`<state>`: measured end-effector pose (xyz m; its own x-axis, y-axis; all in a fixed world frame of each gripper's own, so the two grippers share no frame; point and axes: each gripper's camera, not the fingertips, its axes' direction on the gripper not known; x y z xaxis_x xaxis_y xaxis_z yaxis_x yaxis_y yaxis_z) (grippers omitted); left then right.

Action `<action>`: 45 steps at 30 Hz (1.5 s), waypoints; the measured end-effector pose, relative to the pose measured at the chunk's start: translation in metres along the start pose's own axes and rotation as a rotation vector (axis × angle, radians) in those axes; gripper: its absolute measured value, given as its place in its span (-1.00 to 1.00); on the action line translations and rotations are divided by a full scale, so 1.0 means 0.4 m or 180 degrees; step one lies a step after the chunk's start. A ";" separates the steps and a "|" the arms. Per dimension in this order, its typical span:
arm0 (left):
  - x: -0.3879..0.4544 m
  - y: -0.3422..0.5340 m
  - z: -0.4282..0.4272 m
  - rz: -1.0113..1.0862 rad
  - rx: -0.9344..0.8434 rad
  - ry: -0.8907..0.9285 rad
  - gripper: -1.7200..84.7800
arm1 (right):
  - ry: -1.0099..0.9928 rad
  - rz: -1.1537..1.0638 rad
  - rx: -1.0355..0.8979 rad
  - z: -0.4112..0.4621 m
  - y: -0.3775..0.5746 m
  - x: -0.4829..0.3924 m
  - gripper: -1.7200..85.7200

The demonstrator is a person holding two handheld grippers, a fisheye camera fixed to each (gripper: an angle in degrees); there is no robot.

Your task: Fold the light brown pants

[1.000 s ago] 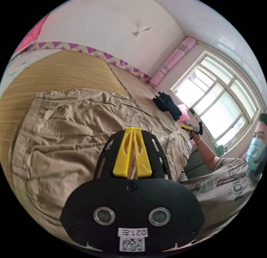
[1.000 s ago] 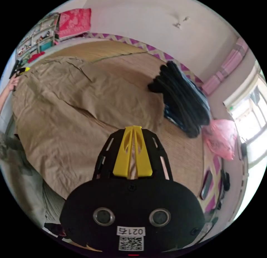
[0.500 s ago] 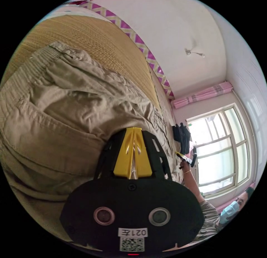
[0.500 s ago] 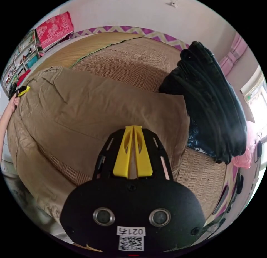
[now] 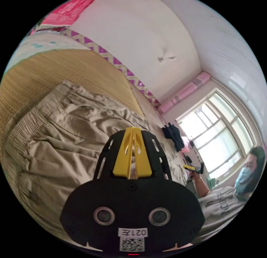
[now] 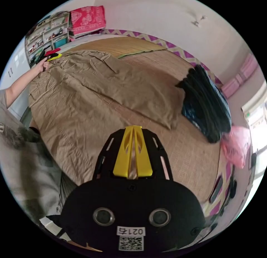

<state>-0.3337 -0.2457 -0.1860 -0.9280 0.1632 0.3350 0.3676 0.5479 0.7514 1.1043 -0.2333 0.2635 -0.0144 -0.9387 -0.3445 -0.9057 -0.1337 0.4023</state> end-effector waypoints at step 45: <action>0.475 0.658 -0.657 -0.1391 0.1033 -0.0202 -0.84 | -0.1617 0.2629 0.1146 -0.175 1.013 -0.026 -0.78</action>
<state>-0.3972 -0.2859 0.2247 -0.9956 -0.0928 -0.0115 -0.0814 0.7992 0.5955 0.7672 -0.2997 0.4893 -0.7906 -0.4385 -0.4274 -0.6041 0.6728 0.4271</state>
